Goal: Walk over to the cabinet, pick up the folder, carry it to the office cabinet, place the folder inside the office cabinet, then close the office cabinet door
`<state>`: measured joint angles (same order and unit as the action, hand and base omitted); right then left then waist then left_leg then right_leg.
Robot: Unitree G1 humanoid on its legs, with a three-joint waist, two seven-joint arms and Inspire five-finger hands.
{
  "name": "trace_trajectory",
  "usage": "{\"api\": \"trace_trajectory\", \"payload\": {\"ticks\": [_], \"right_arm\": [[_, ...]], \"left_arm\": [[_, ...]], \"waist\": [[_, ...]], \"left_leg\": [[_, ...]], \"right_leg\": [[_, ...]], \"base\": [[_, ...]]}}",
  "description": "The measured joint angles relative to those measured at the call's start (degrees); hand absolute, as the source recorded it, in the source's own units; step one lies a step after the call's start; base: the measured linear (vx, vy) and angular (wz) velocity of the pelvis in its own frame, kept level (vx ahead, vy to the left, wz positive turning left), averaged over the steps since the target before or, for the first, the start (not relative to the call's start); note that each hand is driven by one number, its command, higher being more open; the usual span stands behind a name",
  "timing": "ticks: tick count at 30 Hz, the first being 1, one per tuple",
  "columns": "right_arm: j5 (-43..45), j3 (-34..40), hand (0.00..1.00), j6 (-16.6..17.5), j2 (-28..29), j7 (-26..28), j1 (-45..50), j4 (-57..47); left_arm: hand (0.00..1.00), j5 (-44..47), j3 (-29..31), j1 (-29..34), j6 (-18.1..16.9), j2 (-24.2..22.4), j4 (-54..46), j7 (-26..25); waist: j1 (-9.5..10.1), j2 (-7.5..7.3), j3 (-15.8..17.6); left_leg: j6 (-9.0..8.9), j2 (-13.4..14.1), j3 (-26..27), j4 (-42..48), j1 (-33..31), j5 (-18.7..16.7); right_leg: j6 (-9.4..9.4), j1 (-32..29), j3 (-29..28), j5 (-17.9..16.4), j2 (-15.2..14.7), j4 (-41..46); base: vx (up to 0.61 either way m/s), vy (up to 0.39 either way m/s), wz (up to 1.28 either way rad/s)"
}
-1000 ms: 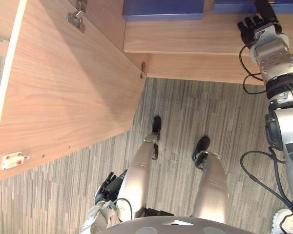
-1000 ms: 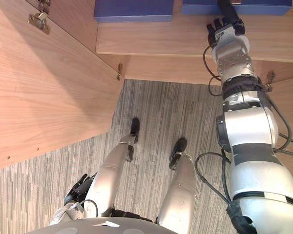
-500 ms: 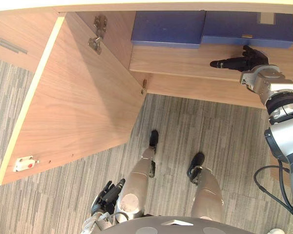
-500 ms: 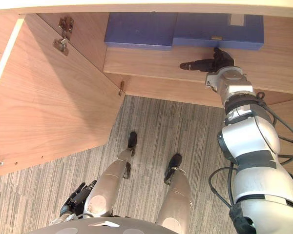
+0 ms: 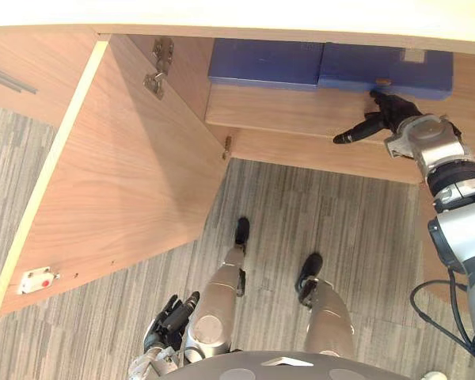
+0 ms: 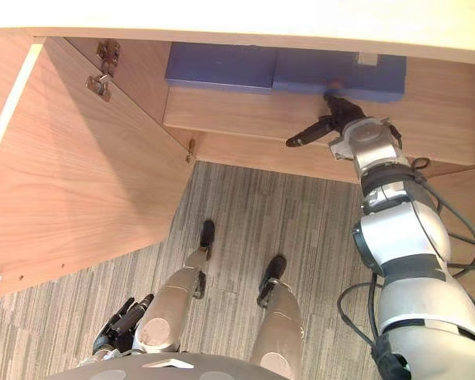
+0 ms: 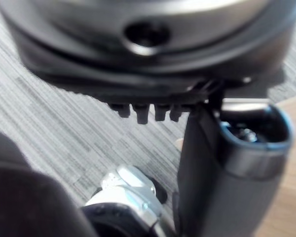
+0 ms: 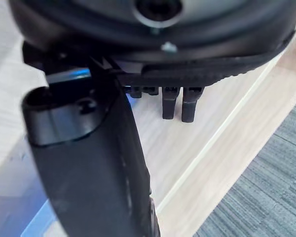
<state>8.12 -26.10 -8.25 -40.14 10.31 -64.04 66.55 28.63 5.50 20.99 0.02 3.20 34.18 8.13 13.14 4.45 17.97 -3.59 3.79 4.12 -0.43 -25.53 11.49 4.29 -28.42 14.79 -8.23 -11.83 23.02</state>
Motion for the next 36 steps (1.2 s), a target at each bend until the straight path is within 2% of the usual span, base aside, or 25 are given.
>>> {"api": "trace_trajectory", "payload": {"ticks": [4,11,20,24,27,29,32,36], "right_arm": [[-3.72,2.59,1.0,-0.23,0.17,0.54,3.44,0.04],[-7.81,9.86,1.0,-1.0,0.15,3.16,7.1,0.23],[-7.79,12.96,1.0,-1.06,0.77,4.51,7.65,0.34],[-7.72,16.02,1.0,-1.06,3.55,4.65,9.29,0.14],[-7.71,19.13,1.0,-1.03,6.77,4.66,13.57,-1.19],[-7.72,21.3,1.0,-1.01,9.0,4.65,16.26,-1.36],[-7.82,24.02,1.0,-1.01,12.68,4.7,21.21,-1.42],[-9.9,28.24,1.0,-1.0,17.7,4.06,28.01,-1.37]], "left_arm": [[1.0,-0.02,0.52,-0.01,-0.04,-0.04,-0.07,0.09],[1.0,-0.08,2.24,0.0,0.02,-0.04,-0.68,1.01],[1.0,-2.51,3.09,-0.5,0.14,-0.3,0.83,2.17],[1.0,-4.47,6.8,-3.01,0.19,-1.31,6.0,1.63],[1.0,-6.36,9.32,-3.98,0.06,-2.39,8.26,0.45],[1.0,-7.96,10.54,-5.25,0.07,-2.4,10.04,0.52],[1.0,-13.74,10.37,-7.68,-0.03,-1.88,12.08,-0.31],[1.0,-21.26,6.02,-10.59,-0.24,0.95,14.18,-0.69]], "waist": [[-0.55,-0.11,0.0],[-2.48,-1.75,-0.82],[-2.47,-2.35,-1.84],[-2.53,-2.8,-3.24],[-2.74,-3.88,-5.9],[-2.75,-4.35,-6.47],[-2.99,-4.91,-7.69],[-4.18,-5.52,-10.24]], "left_leg": [[0.0,0.54,0.45,-1.05,2.82,0.0],[-0.13,1.8,1.82,-2.69,6.67,0.12],[-0.16,2.58,2.26,-2.84,8.63,0.12],[-0.45,3.13,2.58,-3.22,10.69,-0.1],[-1.34,3.12,2.44,-2.52,11.23,-0.84],[-1.64,3.1,2.39,-2.39,12.49,-1.18],[-1.58,2.86,2.18,-1.74,14.05,-1.93],[-1.29,2.61,1.98,-1.98,15.19,-2.2]], "right_leg": [[0.13,3.25,0.27,0.99,0.92,-2.64],[0.13,7.02,0.2,2.64,2.4,-6.2],[-0.06,9.09,0.17,3.08,3.3,-7.45],[-0.12,11.36,0.26,3.45,4.08,-9.25],[-0.08,12.8,0.3,3.62,4.11,-9.68],[0.04,14.46,0.37,3.83,4.19,-10.27],[0.13,16.52,0.5,3.87,4.07,-11.34],[0.33,18.82,0.53,4.77,4.29,-14.2]], "base": [[0.05,-0.012,-0.11],[0.04,-0.012,-0.13],[0.01,-0.009,-0.03],[0.02,-0.018,-0.05],[0.06,-0.006,0.01],[0.07,0.005,0.02],[-0.02,0.014,0.04],[-0.01,0.021,0.01]]}}
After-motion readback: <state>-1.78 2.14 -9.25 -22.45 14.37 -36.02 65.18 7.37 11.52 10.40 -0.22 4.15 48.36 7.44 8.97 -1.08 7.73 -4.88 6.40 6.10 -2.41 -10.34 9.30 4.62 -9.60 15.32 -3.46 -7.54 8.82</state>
